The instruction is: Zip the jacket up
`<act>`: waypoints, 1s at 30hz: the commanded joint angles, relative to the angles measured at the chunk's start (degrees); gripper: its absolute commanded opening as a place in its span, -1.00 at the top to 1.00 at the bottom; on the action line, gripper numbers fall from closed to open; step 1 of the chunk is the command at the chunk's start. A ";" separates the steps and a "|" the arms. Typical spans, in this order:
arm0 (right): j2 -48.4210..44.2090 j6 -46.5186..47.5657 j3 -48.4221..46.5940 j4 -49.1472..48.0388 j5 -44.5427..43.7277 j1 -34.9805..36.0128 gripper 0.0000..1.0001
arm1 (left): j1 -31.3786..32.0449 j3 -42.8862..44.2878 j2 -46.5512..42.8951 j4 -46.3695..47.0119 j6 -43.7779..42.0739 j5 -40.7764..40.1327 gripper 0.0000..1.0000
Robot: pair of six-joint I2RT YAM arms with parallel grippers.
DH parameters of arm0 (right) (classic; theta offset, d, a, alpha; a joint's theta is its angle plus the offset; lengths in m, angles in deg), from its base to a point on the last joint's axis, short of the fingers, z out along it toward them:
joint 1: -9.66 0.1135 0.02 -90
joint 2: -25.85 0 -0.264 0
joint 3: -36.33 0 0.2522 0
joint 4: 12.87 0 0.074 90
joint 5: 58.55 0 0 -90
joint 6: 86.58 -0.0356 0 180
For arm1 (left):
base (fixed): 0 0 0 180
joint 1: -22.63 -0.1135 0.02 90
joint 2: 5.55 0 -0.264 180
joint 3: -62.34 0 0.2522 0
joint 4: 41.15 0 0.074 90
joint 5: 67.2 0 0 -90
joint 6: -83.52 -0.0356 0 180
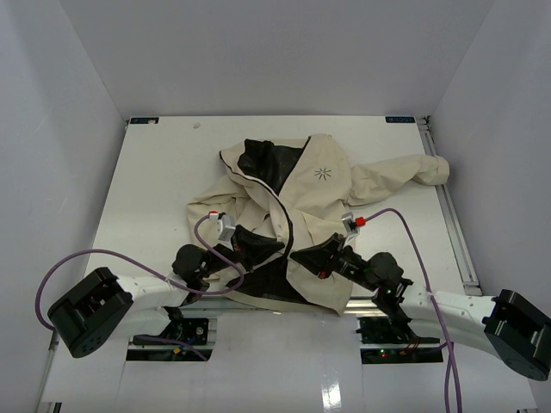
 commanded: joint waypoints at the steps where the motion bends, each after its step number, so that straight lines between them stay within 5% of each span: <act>1: 0.38 -0.38 0.03 -4.89 -0.67 0.29 0.85 | 0.67 1.16 -0.51 28.06 -1.66 0.50 1.00; 30: -0.53 -0.14 0.47 -3.87 0.30 0.52 0.85 | 0.62 2.39 1.19 28.06 -3.04 -0.15 1.00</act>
